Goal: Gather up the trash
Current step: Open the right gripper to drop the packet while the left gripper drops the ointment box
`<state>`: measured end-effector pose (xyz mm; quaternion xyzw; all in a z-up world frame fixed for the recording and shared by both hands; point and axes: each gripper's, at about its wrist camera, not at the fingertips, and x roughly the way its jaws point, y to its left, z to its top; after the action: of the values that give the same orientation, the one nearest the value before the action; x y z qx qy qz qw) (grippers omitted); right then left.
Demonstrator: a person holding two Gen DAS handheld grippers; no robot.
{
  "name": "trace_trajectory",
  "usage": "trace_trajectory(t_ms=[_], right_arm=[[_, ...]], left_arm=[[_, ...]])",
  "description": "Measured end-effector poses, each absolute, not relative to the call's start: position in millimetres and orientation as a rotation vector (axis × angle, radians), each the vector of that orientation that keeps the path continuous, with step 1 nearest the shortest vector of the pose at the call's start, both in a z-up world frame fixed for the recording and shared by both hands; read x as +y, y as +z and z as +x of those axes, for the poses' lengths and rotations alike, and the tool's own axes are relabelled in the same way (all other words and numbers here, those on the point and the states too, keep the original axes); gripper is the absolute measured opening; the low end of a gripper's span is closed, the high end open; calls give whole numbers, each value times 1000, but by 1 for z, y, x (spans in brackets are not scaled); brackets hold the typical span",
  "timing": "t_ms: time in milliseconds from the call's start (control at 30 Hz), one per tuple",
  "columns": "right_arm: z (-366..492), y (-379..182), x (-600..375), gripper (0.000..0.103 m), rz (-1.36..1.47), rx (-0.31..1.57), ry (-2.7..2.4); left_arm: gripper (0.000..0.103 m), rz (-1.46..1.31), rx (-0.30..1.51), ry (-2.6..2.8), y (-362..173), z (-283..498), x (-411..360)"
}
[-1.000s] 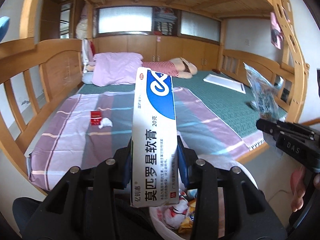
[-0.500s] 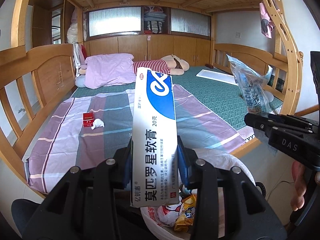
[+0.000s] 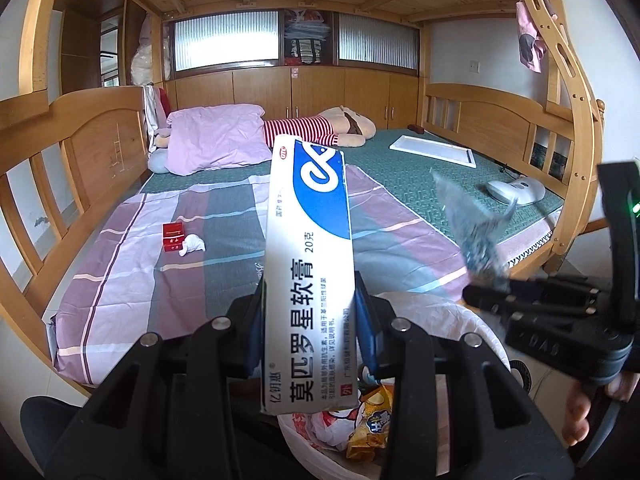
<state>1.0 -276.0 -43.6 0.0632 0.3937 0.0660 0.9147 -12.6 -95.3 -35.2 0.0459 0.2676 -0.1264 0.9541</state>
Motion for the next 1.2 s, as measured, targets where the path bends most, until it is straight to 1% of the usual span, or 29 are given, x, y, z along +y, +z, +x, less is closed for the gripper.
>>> trace_trajectory(t_ms=[67,133,200,333,733,767,800,867,933,1000,1200], right_arm=[[0,-45,-278,59,150,812,123],[-4,-40,-284,66,180,786,113],[-7,-33,-291,66,208,761,105],[-14,-20,-308,71,250,705,53],[-21,-15,-332,71,330,660,-9],[-21,-14,-332,71,332,659,-10],[-20,-14,-332,71,333,658,-12],[-21,-14,-332,72,337,656,-14],[-21,-14,-333,76,342,654,-17],[-21,-14,-333,77,345,651,-19],[-19,-16,-332,78,346,658,-15]], left_arm=[[38,93,546,-258,-36,-12,-96],[38,92,550,-261,-36,-11,-96],[38,90,555,-263,-37,-10,-96],[38,91,563,-272,-40,-10,-97],[39,107,671,-478,-64,-10,-120],[45,114,675,-492,-66,-11,-123],[61,118,675,-499,-67,-13,-124],[73,123,661,-512,-66,-17,-127],[77,126,650,-515,-65,-19,-128],[82,121,651,-511,-66,-19,-129],[86,103,659,-498,-66,-18,-127]])
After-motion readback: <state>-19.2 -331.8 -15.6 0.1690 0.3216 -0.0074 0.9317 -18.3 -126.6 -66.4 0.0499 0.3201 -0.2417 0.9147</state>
